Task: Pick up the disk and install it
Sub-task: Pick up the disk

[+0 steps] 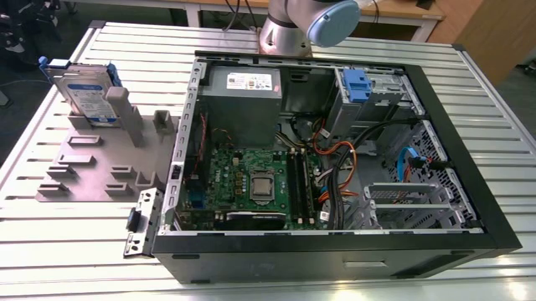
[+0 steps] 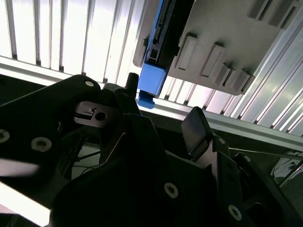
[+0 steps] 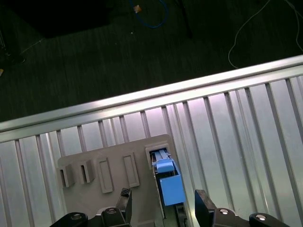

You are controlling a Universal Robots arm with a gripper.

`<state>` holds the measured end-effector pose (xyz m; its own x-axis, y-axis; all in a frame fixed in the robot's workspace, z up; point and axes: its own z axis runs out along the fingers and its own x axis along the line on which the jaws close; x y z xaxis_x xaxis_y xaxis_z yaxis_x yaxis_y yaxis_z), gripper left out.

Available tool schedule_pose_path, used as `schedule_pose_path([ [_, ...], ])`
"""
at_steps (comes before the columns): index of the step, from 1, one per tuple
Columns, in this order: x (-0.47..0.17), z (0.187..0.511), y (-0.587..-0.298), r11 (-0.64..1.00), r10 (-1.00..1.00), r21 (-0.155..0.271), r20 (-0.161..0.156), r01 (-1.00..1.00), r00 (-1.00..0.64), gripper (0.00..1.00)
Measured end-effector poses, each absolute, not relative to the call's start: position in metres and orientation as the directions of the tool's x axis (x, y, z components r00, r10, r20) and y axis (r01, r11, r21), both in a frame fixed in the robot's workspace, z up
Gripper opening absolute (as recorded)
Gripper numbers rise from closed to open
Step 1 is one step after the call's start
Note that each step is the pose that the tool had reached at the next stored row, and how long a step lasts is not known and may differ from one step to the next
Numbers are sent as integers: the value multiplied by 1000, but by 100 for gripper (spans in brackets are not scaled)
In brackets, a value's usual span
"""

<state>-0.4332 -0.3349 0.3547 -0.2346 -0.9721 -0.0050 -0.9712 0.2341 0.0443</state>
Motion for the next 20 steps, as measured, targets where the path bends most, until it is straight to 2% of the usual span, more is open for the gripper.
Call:
schedule_pose_path([
  [6,-433,351,-335,152,-988,41,-6,-987,-153,64],
  [20,-433,347,-335,146,-989,26,-8,-989,-146,64],
])
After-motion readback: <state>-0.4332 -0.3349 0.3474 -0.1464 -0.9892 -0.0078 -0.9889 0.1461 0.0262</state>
